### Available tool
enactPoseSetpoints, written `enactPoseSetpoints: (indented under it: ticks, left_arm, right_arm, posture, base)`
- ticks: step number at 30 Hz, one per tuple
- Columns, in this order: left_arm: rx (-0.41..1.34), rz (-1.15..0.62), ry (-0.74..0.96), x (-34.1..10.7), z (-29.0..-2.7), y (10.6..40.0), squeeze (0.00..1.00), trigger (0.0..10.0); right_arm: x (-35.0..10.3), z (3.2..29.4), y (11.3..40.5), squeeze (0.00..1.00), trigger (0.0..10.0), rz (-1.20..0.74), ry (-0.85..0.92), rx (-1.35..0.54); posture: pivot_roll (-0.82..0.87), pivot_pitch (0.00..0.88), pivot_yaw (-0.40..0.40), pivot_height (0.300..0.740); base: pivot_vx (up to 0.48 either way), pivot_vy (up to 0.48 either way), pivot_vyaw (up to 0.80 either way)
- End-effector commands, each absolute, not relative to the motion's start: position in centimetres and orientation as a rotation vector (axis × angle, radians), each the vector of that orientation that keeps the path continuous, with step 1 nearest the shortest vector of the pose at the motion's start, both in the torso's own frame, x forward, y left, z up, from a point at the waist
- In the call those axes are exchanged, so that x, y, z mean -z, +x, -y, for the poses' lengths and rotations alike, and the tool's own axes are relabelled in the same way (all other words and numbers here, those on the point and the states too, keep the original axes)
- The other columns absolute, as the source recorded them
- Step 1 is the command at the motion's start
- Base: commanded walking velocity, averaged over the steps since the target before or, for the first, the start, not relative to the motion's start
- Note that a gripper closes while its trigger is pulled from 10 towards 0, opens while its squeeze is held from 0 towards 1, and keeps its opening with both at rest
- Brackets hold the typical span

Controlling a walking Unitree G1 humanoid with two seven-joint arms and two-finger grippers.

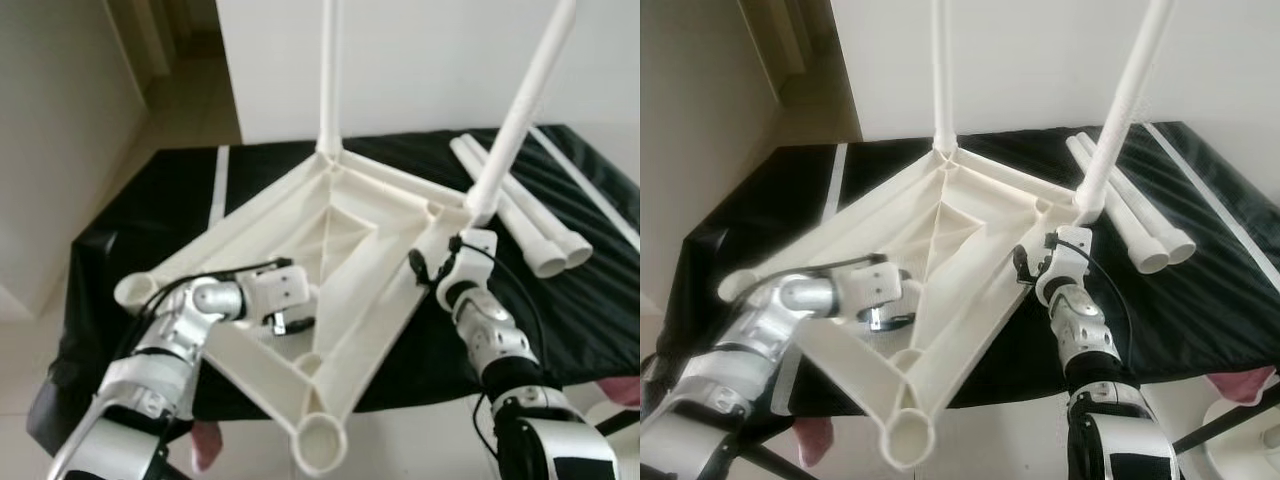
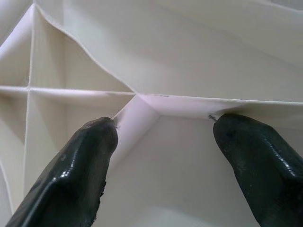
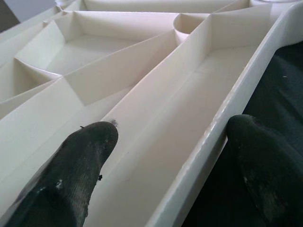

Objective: Building children table

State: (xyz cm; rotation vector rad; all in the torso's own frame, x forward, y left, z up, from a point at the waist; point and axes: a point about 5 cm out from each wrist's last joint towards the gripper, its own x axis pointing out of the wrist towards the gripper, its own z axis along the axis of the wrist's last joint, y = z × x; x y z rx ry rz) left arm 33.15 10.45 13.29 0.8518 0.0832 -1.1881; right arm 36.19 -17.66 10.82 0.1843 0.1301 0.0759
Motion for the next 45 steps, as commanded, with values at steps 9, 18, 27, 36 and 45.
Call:
enactPoseSetpoints:
  ticks: [9,18,27,36,45]
  left_arm:
    - [1.427,-0.011,0.8,-14.4,-5.7,30.0,0.0,10.0]
    - [1.364,0.097,0.73,-16.0,-2.1,29.8,0.0,10.0]
    - [0.98,0.171,0.699,-19.1,-4.2,34.3,0.0,10.0]
    - [1.041,0.162,0.636,-20.1,-6.0,33.9,0.0,10.0]
    - [1.229,0.094,0.575,-18.8,-7.2,32.1,0.0,10.0]
  right_arm:
    - [-11.7,13.1,37.5,0.0,10.0,-0.124,0.16,-0.263]
    - [-12.3,14.6,37.6,0.0,10.0,-0.065,0.136,-0.201]
    - [-12.6,20.7,36.1,0.0,10.0,0.044,0.067,0.071]
    - [-13.5,23.1,33.9,0.0,10.0,0.184,0.094,0.192]
    - [-15.1,23.6,32.3,0.0,10.0,0.273,0.05,0.23]
  posture:
    - [0.0,0.0,0.058,0.74]
    - [0.0,0.0,0.06,0.74]
    - [0.0,0.0,0.06,0.74]
    - [0.0,0.0,0.061,0.74]
    - [0.0,0.0,0.055,0.74]
  base:
    - [0.0,0.0,0.0]
    - [0.0,0.0,0.0]
    - [0.0,0.0,0.0]
    - [0.0,0.0,0.0]
    - [0.0,0.0,0.0]
